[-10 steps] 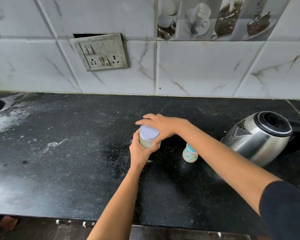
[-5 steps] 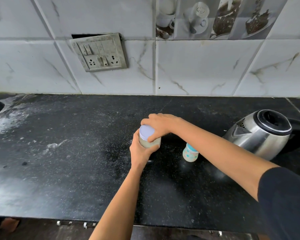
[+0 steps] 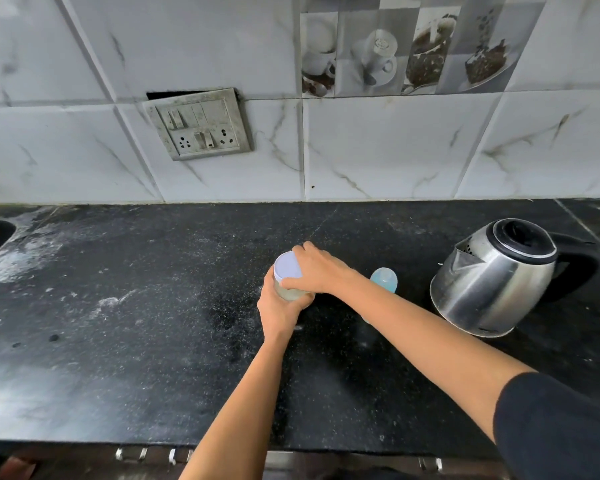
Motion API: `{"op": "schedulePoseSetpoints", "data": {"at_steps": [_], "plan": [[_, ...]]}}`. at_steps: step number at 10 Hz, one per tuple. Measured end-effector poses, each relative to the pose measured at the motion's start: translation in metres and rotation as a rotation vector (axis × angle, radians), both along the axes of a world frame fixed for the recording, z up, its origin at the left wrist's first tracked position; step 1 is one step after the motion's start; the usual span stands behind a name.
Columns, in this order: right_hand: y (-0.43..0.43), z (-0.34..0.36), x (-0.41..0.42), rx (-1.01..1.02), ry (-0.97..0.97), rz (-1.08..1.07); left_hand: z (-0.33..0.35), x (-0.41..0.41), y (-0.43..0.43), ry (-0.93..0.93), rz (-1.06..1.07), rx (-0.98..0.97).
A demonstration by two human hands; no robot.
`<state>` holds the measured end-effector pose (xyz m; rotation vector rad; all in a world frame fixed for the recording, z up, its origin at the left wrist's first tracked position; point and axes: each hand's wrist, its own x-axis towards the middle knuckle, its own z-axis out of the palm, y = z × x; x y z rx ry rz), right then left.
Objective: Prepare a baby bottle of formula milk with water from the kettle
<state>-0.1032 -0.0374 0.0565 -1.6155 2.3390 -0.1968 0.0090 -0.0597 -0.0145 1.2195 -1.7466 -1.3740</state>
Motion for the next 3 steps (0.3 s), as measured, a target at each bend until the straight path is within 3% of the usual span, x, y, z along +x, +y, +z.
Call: {"op": "schedulePoseSetpoints", "data": {"at_steps": [2, 3], "plan": [[0.038, 0.005, 0.006, -0.108, -0.175, -0.045, 0.003, 0.011, 0.013, -0.053, 0.021, -0.052], [0.059, 0.022, 0.01, -0.347, -0.171, -0.072, 0.005, 0.018, 0.016, -0.122, 0.006, -0.102]]}}
